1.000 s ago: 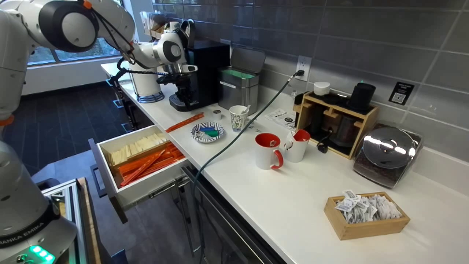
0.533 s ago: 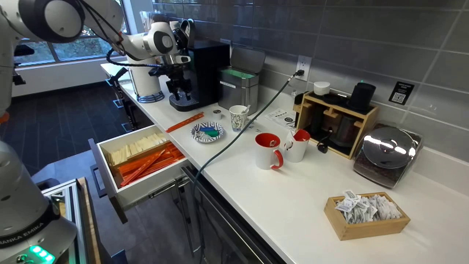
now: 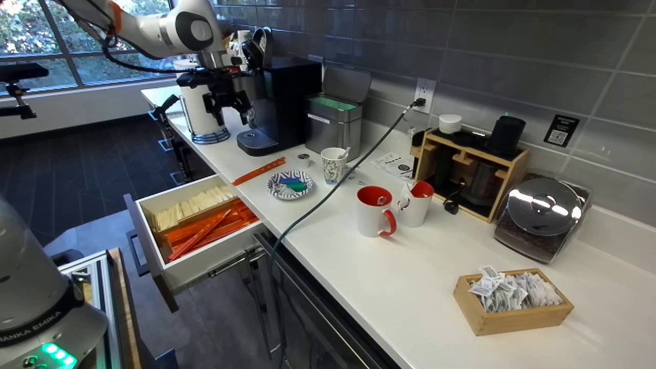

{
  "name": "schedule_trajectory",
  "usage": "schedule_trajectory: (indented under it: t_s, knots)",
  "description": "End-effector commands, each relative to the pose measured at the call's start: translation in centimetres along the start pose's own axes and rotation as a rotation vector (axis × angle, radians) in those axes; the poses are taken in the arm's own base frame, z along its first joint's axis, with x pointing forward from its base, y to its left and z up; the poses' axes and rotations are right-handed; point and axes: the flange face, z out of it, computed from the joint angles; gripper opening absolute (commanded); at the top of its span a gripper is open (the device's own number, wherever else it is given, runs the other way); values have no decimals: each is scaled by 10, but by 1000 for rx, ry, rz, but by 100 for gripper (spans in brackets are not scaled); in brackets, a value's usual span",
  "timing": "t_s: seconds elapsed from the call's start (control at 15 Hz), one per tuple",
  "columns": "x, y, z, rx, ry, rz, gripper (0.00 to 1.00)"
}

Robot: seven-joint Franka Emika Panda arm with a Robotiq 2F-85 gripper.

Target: Pick up the orange object from the drawer and put it on the kitchen unit base top

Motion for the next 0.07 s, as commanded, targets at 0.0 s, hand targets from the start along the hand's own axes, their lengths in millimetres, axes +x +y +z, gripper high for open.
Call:
schedule_trajectory:
  t_s: [0.0]
  knots:
    - [0,1,-4,-2,5,3,100]
